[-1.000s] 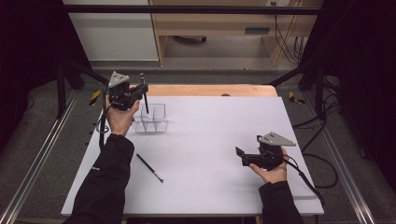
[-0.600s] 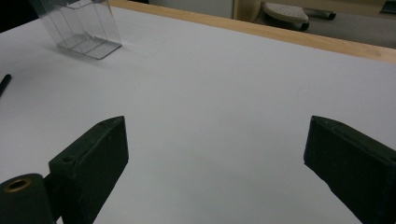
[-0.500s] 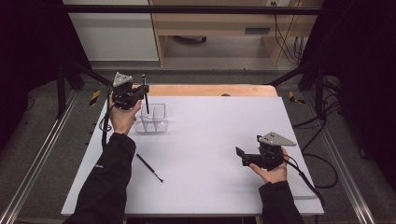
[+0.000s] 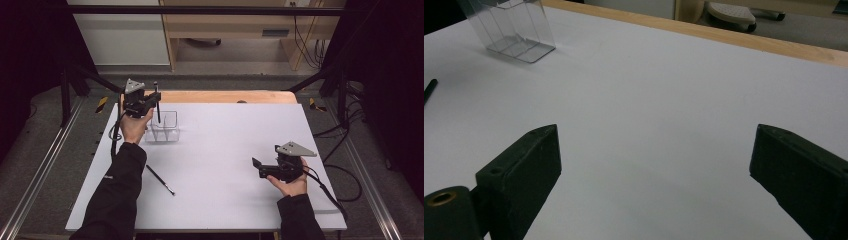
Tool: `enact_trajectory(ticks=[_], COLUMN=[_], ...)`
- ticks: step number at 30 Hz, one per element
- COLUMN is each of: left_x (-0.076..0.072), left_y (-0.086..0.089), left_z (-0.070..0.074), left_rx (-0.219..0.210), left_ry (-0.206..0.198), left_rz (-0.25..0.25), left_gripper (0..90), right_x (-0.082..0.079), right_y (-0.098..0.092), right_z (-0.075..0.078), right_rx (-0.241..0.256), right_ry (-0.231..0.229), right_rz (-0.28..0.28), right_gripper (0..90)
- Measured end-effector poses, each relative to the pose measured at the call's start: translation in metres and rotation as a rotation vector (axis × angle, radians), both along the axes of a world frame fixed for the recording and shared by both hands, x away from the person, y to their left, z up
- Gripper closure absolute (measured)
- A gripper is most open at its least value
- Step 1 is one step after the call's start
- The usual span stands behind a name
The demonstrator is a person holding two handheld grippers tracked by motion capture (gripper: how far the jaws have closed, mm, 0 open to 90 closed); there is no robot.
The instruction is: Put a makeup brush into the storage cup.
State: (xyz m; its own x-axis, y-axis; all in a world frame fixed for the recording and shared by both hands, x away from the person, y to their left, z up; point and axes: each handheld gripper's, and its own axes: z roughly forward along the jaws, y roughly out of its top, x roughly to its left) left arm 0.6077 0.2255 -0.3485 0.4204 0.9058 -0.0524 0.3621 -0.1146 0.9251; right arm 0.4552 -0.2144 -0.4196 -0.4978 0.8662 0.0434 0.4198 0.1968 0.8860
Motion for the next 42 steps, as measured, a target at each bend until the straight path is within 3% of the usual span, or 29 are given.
enact_trajectory(ticks=[42], left_x=[-0.004], left_y=[0.004], left_z=[-0.039], left_rx=[0.042], left_ry=[0.054], left_rz=[0.002], left_gripper=[83.2], right_x=[0.000], right_y=[0.001], right_z=[0.000], right_rx=[0.000], right_ry=[-0.001], right_rz=[0.001], right_gripper=[6.8])
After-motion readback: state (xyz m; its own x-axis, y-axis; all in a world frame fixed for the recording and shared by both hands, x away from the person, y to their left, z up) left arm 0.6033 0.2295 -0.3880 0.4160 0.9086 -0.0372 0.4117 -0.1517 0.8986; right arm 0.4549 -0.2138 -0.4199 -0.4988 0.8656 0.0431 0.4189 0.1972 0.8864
